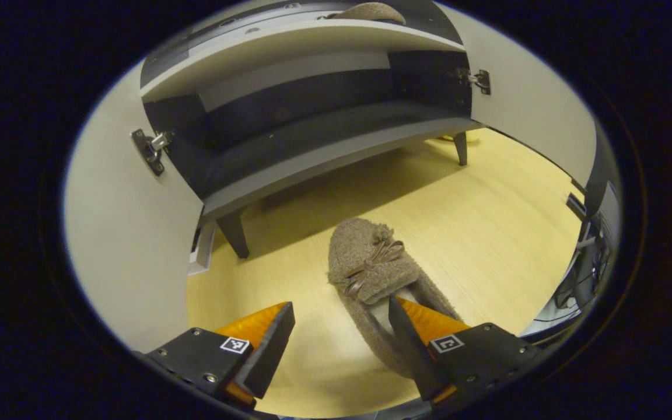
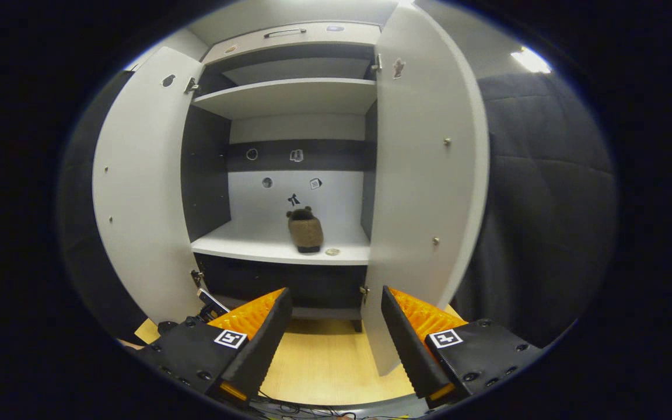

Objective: Grab one shoe with the right hand and put it into the shoe cabinet, grab the other shoe with the left hand and put it into the shoe cabinet; then close the right door with the right hand and the left door with the left hand.

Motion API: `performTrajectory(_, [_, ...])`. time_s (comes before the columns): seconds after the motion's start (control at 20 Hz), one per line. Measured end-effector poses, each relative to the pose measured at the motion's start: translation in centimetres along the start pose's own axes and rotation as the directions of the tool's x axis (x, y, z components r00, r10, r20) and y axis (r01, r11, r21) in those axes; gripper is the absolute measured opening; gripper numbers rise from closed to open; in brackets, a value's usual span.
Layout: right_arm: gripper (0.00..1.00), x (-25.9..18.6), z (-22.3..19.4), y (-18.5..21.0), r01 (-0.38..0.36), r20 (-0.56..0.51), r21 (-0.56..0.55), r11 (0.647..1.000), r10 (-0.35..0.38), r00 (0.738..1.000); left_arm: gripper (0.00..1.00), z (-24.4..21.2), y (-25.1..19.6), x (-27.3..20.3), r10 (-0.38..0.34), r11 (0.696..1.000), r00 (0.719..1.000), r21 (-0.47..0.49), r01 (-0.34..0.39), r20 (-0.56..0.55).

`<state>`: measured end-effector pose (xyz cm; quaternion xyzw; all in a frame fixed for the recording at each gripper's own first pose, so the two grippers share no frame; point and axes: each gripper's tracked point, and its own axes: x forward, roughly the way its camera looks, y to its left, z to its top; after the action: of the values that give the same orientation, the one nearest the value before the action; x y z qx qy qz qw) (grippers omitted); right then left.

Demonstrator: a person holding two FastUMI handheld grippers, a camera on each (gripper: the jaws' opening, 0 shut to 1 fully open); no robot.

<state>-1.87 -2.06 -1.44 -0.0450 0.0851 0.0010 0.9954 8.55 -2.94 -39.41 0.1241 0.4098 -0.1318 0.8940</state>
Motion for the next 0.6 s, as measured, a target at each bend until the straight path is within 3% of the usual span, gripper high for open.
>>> performTrajectory(0.1, [0.98, -2.2, -0.3, -2.2, 0.082, -0.016, 0.015, 0.997, -0.082, 0.997, 0.95, -0.2, -0.1, 1.0, -0.032, 0.999, 0.999, 0.001, 0.032, -0.023])
performTrajectory(0.15, [0.95, -3.4, -0.4, -3.7, 0.136, -0.021, 0.014, 0.991, -0.136, 0.991, 1.0, -0.2, -0.4, 1.3, -0.055, 0.998, 0.998, 0.006, 0.056, -0.035])
performTrajectory(0.2, [0.94, -4.5, -0.1, -5.1, 0.185, -0.018, 0.011, 0.983, -0.185, 0.983, 0.9, -0.4, -0.6, 1.7, -0.073, 0.997, 0.996, 0.005, 0.074, -0.048])
performTrajectory(0.25, [0.94, -5.6, 0.2, -6.3, 0.229, -0.012, 0.008, 0.973, -0.229, 0.973, 1.0, -0.5, -1.0, 2.5, -0.096, 0.995, 0.994, -0.003, 0.096, -0.057])
performTrajectory(0.4, [0.95, -8.3, 1.0, -10.0, 0.349, 0.007, 0.006, 0.937, -0.349, 0.937, 0.44, -0.3, -1.6, 3.5, -0.146, 0.987, 0.986, -0.079, 0.14, -0.075])
performTrajectory(0.45, [0.95, -9.0, 1.2, -11.1, 0.383, 0.018, 0.011, 0.924, -0.383, 0.924, 0.58, -0.2, -1.7, 3.6, -0.159, 0.984, 0.984, -0.1, 0.15, -0.079])
performTrajectory(0.5, [0.95, -9.4, 1.2, -12.5, 0.42, 0.029, 0.026, 0.907, -0.42, 0.907, 0.52, -0.1, -1.7, 3.5, -0.169, 0.979, 0.983, -0.128, 0.159, -0.075])
performTrajectory(0.55, [0.95, -9.8, 1.3, -13.7, 0.458, 0.037, 0.054, 0.887, -0.461, 0.887, 0.58, 0.0, -1.7, 3.4, -0.178, 0.974, 0.981, -0.158, 0.165, -0.076])
performTrajectory(0.6, [0.97, -9.9, 1.3, -14.5, 0.483, 0.044, 0.09, 0.871, -0.488, 0.872, 0.45, -0.2, -1.2, 3.6, -0.168, 0.97, 0.983, -0.188, 0.152, -0.075])
